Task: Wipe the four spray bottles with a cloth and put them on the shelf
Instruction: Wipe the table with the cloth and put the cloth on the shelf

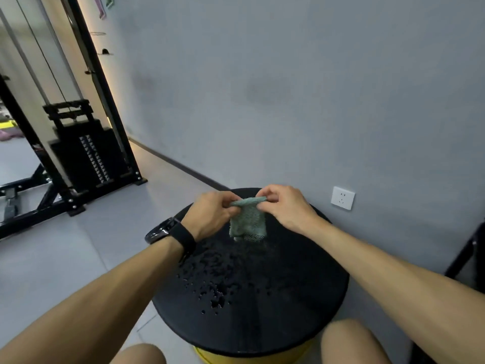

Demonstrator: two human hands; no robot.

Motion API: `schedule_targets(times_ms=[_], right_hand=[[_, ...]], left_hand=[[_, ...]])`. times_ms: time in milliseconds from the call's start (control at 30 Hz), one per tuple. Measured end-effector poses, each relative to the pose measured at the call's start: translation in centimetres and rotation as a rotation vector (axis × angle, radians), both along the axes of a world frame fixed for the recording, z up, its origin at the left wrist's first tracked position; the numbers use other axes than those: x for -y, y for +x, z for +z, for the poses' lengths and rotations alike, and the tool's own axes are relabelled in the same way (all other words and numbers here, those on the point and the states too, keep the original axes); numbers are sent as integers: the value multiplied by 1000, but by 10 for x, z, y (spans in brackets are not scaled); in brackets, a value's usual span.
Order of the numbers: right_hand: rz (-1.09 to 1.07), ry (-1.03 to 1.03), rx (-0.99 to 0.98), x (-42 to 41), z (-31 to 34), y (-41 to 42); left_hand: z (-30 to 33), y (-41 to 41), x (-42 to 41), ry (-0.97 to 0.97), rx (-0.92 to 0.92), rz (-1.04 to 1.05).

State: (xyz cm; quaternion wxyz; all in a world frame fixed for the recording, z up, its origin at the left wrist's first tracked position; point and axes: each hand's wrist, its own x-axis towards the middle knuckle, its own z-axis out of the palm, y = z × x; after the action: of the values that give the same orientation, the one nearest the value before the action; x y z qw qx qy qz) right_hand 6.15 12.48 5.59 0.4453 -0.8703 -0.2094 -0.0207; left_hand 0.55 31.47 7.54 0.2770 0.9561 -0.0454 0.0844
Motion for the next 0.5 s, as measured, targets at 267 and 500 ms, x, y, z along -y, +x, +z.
schedule_targets(times_ms=[267, 500], right_hand=[[-52, 34, 164, 29, 73, -20], [-120, 44, 193, 75, 108, -42]], left_hand=[[71, -8, 25, -4, 132, 0], [104, -16, 72, 31, 196, -66]])
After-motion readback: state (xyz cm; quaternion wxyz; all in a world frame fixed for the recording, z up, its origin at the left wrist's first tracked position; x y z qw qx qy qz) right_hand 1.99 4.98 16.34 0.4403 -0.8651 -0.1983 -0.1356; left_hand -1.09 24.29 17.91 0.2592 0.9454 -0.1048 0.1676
